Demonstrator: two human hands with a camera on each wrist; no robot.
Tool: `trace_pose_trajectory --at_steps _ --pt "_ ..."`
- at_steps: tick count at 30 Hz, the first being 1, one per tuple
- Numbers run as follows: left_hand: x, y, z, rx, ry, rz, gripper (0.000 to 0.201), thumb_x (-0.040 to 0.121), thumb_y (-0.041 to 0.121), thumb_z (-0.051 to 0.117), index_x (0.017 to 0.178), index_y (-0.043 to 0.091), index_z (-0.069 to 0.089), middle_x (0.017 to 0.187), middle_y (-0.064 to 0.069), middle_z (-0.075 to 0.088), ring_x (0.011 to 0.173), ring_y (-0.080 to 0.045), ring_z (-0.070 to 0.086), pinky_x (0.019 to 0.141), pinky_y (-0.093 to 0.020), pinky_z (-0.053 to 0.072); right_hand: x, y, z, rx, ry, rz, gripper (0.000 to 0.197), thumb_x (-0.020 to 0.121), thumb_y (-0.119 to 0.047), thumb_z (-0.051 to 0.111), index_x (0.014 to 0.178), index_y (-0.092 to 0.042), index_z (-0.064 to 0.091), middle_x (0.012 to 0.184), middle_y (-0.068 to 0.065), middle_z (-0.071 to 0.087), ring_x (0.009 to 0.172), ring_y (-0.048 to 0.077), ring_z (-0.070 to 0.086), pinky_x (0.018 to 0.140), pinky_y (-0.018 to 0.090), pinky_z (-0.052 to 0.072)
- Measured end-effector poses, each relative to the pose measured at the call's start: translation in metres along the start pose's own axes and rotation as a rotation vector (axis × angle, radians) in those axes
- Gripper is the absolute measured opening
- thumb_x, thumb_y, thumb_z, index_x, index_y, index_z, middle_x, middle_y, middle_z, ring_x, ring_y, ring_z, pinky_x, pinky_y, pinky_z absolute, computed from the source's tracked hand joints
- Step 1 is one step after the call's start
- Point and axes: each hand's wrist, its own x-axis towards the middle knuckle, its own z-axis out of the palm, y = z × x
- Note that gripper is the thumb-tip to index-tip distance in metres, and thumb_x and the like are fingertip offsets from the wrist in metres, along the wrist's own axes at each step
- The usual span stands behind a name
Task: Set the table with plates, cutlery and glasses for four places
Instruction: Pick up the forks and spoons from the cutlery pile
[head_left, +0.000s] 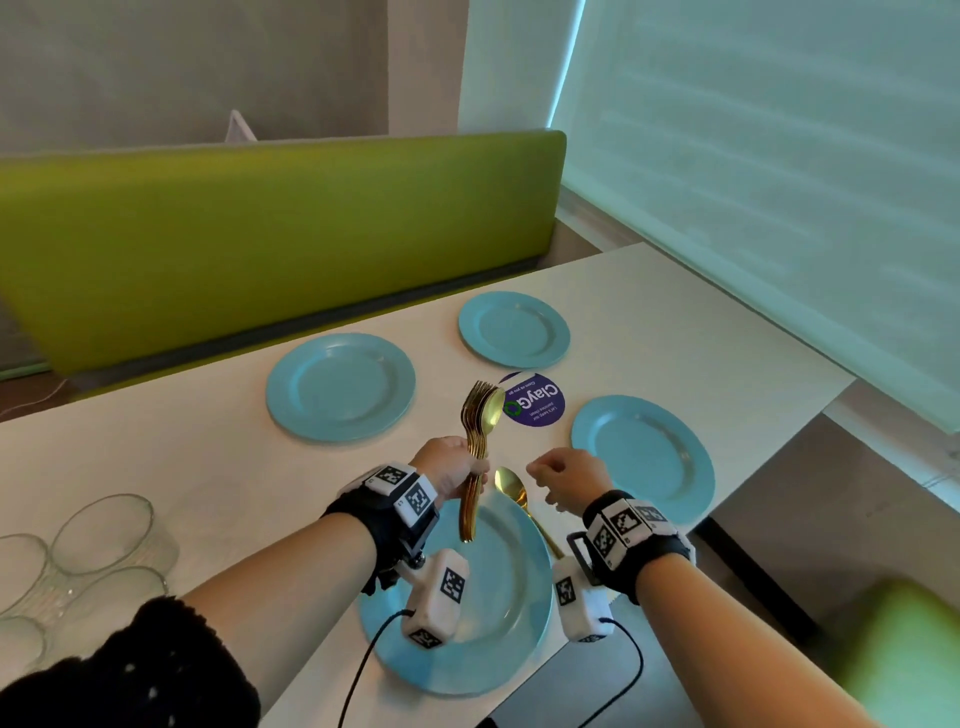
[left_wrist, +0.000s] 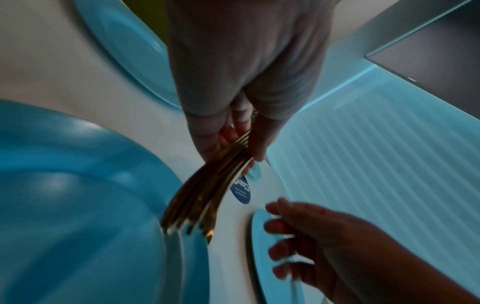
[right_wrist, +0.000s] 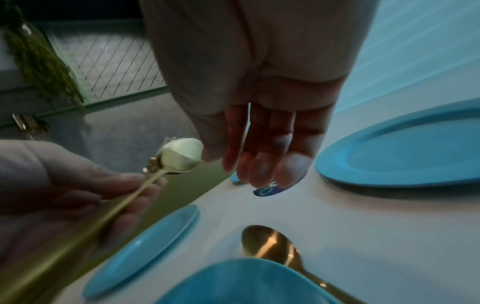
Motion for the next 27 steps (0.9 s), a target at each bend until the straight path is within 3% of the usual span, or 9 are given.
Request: trace_pose_trajectory --at_steps 2,6,10,13,17,19,22,25,27 --pt "0.003 0.004 0.013 0.022 -0.026 0.023 0.014 0.087 0.000 0.059 0.078 0.011 0.058 0.074 -0.008 0.061 0.069 -0.020 0.058 0.071 -0.033 0.054 -0.001 -0.009 -0.002 0.092 -0.031 0.006 0.021 0.093 -0.030 0.054 0.089 -0.012 0.065 0.080 0.000 0.062 0.062 0.015 0.057 0.063 0.027 0.053" --pt "0.009 0.012 0.033 0.037 -0.063 0.059 0.012 0.087 0.001 0.060 0.082 0.012 0.061 0.077 -0.007 0.064 0.070 -0.019 0.061 0.081 -0.038 0.054 0.006 -0.017 -0.009 0.165 -0.041 0.001 0.026 0.095 -0.032 0.051 0.080 -0.014 0.063 0.077 -0.002 0.062 0.062 0.014 0.059 0.061 0.027 0.054" --pt "0.021 0.021 0.046 0.049 -0.093 0.064 0.014 0.087 0.000 0.058 0.082 0.013 0.061 0.084 -0.009 0.065 0.070 -0.017 0.061 0.077 -0.035 0.055 0.021 -0.013 -0.019 0.262 -0.074 0.027 0.028 0.096 -0.022 0.051 0.069 -0.020 0.059 0.072 -0.003 0.061 0.060 0.012 0.058 0.058 0.023 0.052" --pt "0.035 0.027 0.057 0.034 -0.105 0.030 0.013 0.087 0.001 0.060 0.082 0.013 0.059 0.087 -0.011 0.064 0.076 -0.021 0.061 0.085 -0.042 0.054 0.038 -0.007 -0.029 0.350 -0.105 0.072 0.024 0.094 -0.016 0.054 0.070 -0.017 0.058 0.070 0.000 0.061 0.056 0.012 0.055 0.052 0.021 0.049" --pt "0.052 0.036 0.076 0.000 -0.114 -0.001 0.015 0.089 0.001 0.057 0.080 0.013 0.057 0.074 -0.005 0.061 0.066 -0.015 0.059 0.062 -0.026 0.053 0.062 0.006 -0.045 0.427 -0.142 0.117 0.021 0.094 -0.011 0.054 0.073 -0.013 0.057 0.067 0.002 0.058 0.051 0.010 0.053 0.042 0.016 0.046" --pt "0.063 0.042 0.086 -0.003 -0.094 -0.017 0.016 0.090 0.001 0.057 0.079 0.013 0.057 0.073 -0.004 0.061 0.065 -0.015 0.058 0.067 -0.029 0.053 0.076 0.015 -0.054 0.470 -0.143 0.139 0.017 0.094 -0.010 0.054 0.077 -0.010 0.058 0.067 0.003 0.058 0.044 0.007 0.054 0.041 0.016 0.046" --pt "0.081 0.053 0.098 0.004 -0.029 -0.035 0.012 0.090 0.000 0.056 0.082 0.010 0.056 0.073 -0.007 0.060 0.066 -0.017 0.057 0.078 -0.036 0.054 0.100 0.032 -0.074 0.438 -0.102 0.157 0.020 0.094 -0.010 0.054 0.074 -0.011 0.056 0.066 0.002 0.057 0.045 0.007 0.053 0.042 0.016 0.047" --pt "0.100 0.064 0.103 -0.019 0.034 -0.037 0.016 0.089 -0.001 0.056 0.078 0.011 0.055 0.072 -0.008 0.059 0.065 -0.018 0.056 0.073 -0.035 0.054 0.126 0.054 -0.103 0.306 -0.060 0.160 0.023 0.093 -0.013 0.056 0.070 -0.015 0.055 0.069 0.003 0.058 0.053 0.012 0.053 0.049 0.021 0.048" --pt "0.111 0.070 0.104 -0.032 0.071 -0.038 0.019 0.089 -0.001 0.056 0.076 0.013 0.056 0.071 -0.008 0.059 0.064 -0.019 0.057 0.076 -0.039 0.054 0.145 0.074 -0.125 0.186 -0.003 0.175 0.021 0.090 -0.015 0.059 0.069 -0.018 0.058 0.073 0.004 0.062 0.058 0.015 0.057 0.056 0.027 0.051"
